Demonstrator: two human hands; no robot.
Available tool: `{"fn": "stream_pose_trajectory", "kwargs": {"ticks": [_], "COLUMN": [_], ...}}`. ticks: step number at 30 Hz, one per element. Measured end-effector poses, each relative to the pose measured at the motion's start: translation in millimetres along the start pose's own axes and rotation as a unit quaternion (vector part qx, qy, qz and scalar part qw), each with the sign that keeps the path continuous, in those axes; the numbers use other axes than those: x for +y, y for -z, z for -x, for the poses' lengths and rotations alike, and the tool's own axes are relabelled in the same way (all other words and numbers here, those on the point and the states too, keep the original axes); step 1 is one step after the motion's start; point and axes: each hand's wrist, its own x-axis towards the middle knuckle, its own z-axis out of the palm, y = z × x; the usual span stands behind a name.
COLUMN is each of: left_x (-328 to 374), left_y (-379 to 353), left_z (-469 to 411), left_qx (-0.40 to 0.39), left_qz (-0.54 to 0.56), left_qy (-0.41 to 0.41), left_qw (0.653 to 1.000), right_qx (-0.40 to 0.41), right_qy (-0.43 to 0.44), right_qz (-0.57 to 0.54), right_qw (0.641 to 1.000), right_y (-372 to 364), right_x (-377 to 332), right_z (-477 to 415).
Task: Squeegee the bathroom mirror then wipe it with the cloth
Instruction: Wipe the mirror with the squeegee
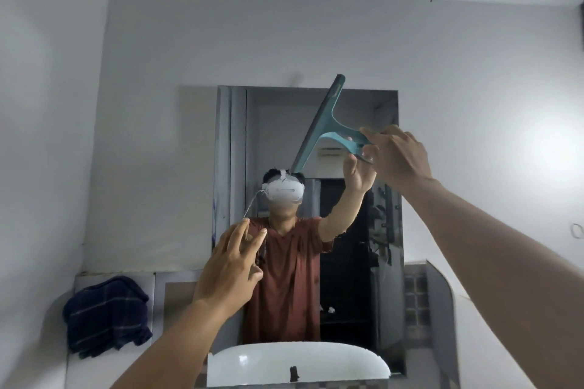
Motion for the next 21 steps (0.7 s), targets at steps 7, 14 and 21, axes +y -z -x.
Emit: {"fn": "stream_pose_trajectory", "kwargs": {"ticks": [7, 14, 21], "left_x": [0.0, -0.3, -0.3], "left_y": [0.0, -1.5, 7.4], "left_z": [0.3, 1.0, 0.7], "left_qx": [0.004, -0.001, 0.001], "left_qz": [0.022, 0.022, 0.011], "left_qy": [0.001, -0.004, -0.017], "left_qw": [1.0, 1.0, 1.0], "right_qx": [0.011, 0.011, -0.014], "right_qy": [-0.039, -0.092, -0.159], "right_qz": [0.013, 0.005, -0.032], "right_qw": [0.999, 0.996, 0.987], "right_y": [-1.8, -7.4, -24.5], "right_x": [13.2, 13.7, -11.9], "right_z": [17.9, 47.3, 80.0]}}
